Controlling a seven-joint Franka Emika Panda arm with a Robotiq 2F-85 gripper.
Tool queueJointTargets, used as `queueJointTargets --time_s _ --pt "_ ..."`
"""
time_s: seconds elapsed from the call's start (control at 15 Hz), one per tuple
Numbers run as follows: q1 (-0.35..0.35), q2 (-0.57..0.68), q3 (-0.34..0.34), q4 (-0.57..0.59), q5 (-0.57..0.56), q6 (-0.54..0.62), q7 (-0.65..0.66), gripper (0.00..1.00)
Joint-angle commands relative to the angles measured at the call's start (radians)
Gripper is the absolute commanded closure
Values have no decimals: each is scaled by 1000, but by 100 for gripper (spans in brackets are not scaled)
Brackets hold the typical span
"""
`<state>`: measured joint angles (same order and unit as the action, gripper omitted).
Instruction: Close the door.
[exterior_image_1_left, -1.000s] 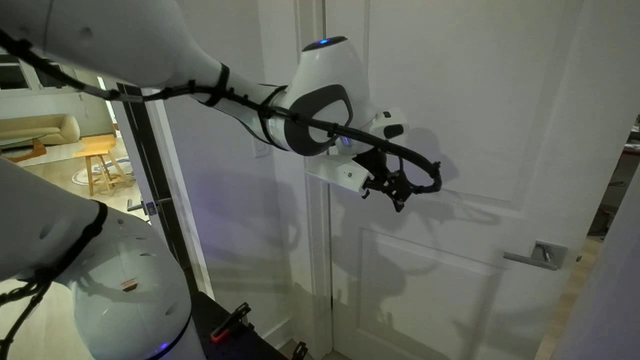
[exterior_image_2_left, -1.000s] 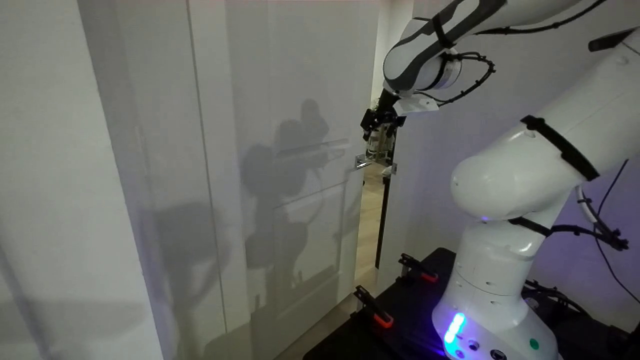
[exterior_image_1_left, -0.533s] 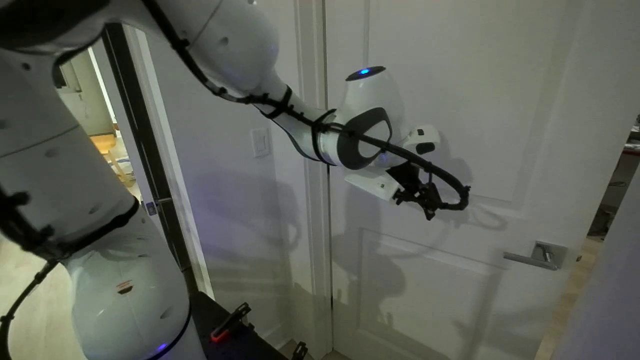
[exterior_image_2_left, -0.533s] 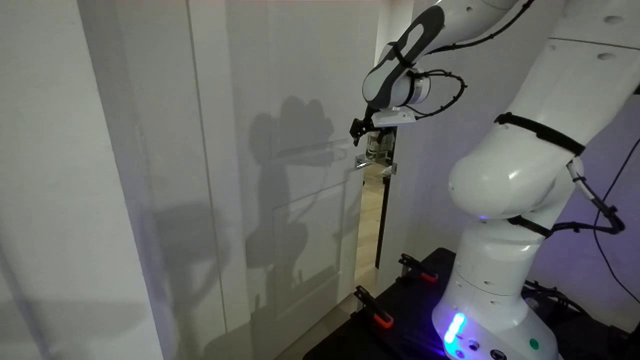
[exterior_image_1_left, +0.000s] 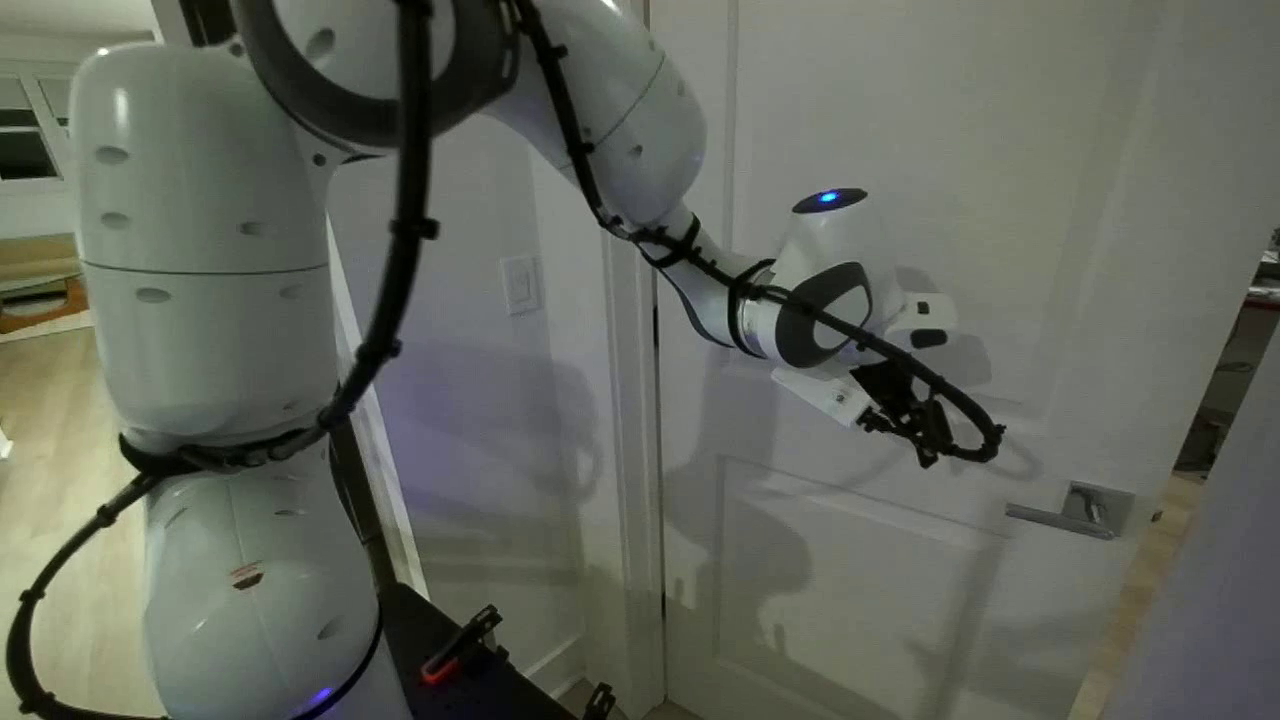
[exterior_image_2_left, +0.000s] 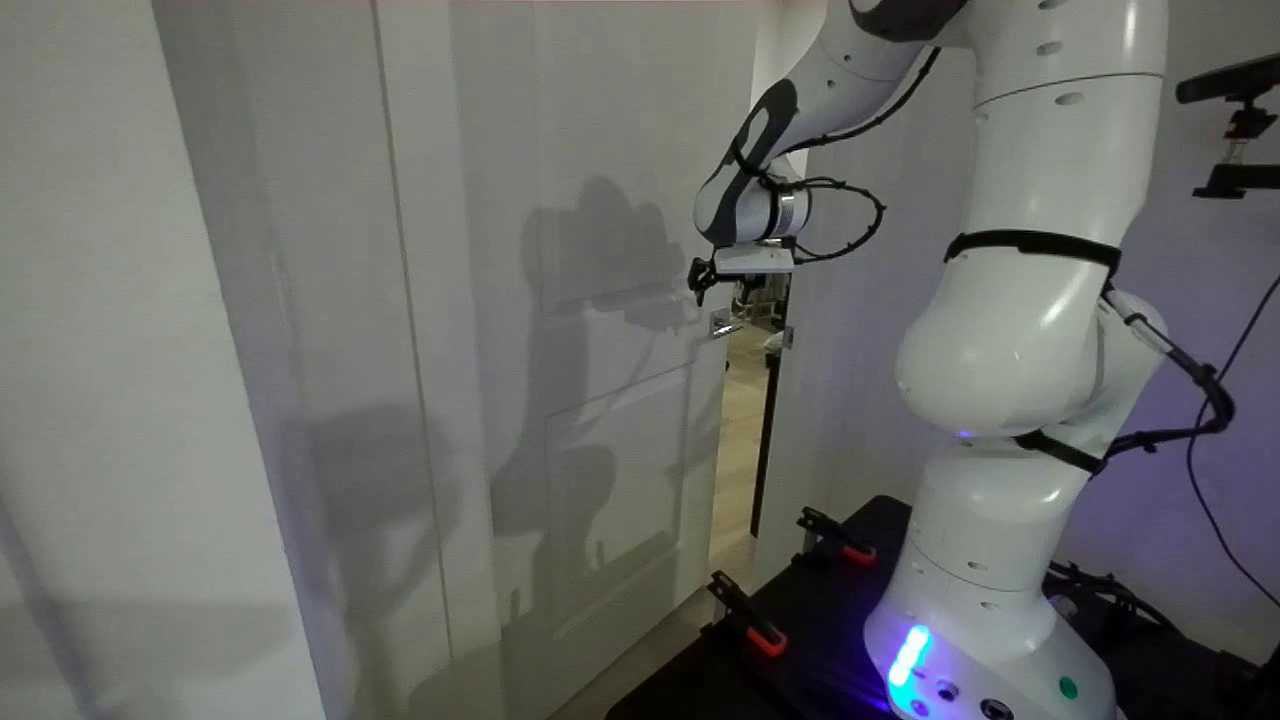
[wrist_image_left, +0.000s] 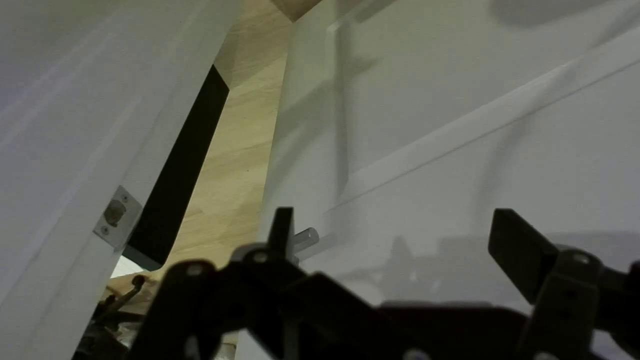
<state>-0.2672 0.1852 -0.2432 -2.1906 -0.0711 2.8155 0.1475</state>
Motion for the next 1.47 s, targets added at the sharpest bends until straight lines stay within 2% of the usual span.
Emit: queueJointTargets --time_s 0.0,0.4,0.6,0.8,1.4 --pt "0 156 -16 171 62 7 19 0" --pt "-31 364 -24 388 140 27 24 0" --pt "-78 466 6 494 196 36 9 0" --pt "-99 561 7 597 231 60 28 0" --pt "-125 765 -9 839 282 100 130 0"
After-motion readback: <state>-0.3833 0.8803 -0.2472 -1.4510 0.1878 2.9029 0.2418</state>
